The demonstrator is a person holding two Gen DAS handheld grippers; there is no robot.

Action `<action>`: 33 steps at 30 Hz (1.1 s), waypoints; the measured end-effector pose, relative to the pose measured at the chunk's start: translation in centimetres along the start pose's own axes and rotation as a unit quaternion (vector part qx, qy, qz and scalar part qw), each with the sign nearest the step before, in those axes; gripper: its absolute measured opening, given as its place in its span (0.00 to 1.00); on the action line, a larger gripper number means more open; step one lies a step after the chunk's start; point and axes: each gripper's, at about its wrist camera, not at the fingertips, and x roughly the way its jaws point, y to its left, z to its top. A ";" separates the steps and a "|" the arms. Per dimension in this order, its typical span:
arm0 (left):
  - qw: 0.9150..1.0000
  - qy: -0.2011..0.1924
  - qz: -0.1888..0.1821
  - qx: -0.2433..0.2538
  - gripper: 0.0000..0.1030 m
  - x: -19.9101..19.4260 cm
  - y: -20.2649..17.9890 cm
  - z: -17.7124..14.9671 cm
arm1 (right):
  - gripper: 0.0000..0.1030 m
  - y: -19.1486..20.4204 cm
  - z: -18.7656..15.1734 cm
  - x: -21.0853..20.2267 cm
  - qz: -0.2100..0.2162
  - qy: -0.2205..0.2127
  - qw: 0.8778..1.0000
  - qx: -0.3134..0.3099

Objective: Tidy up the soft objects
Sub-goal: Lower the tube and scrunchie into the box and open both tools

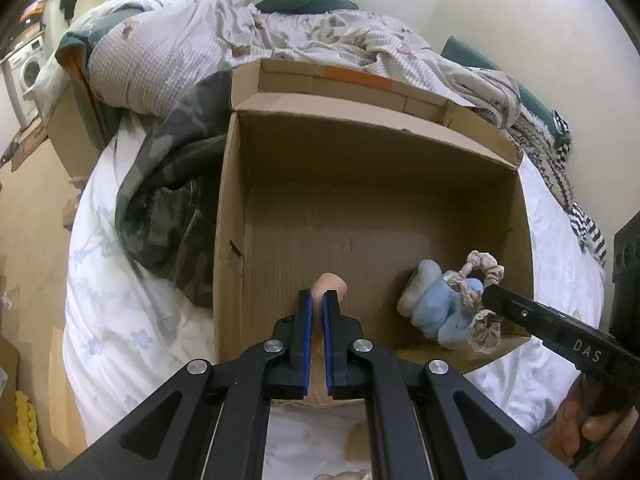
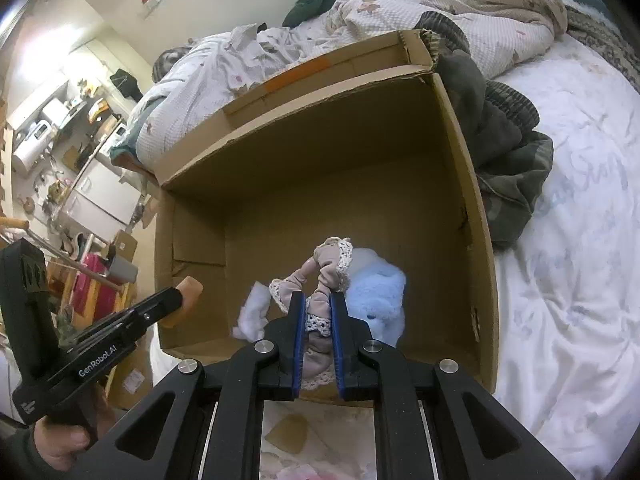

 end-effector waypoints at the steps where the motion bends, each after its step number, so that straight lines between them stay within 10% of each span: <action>1: 1.000 0.002 -0.002 0.000 0.04 0.0 -0.1 0.0 | 0.13 0.1 0.0 0.1 -0.001 0.000 1.000 -0.002; 17: 1.000 0.015 0.008 0.017 0.15 0.6 -1.0 -0.5 | 0.15 0.2 0.3 0.4 0.005 0.002 1.000 0.000; 19: 0.999 0.021 0.016 0.021 0.27 0.7 -1.2 -0.5 | 0.26 0.0 0.3 0.4 0.008 0.003 1.000 0.004; 22: 0.999 0.023 0.035 0.014 0.62 0.7 -1.0 -0.5 | 0.75 -0.3 0.4 0.0 0.006 -0.007 1.000 0.018; 33: 0.999 0.015 0.034 0.013 0.63 0.5 -0.9 -0.3 | 0.78 -0.4 0.6 -0.3 -0.002 -0.017 1.000 0.024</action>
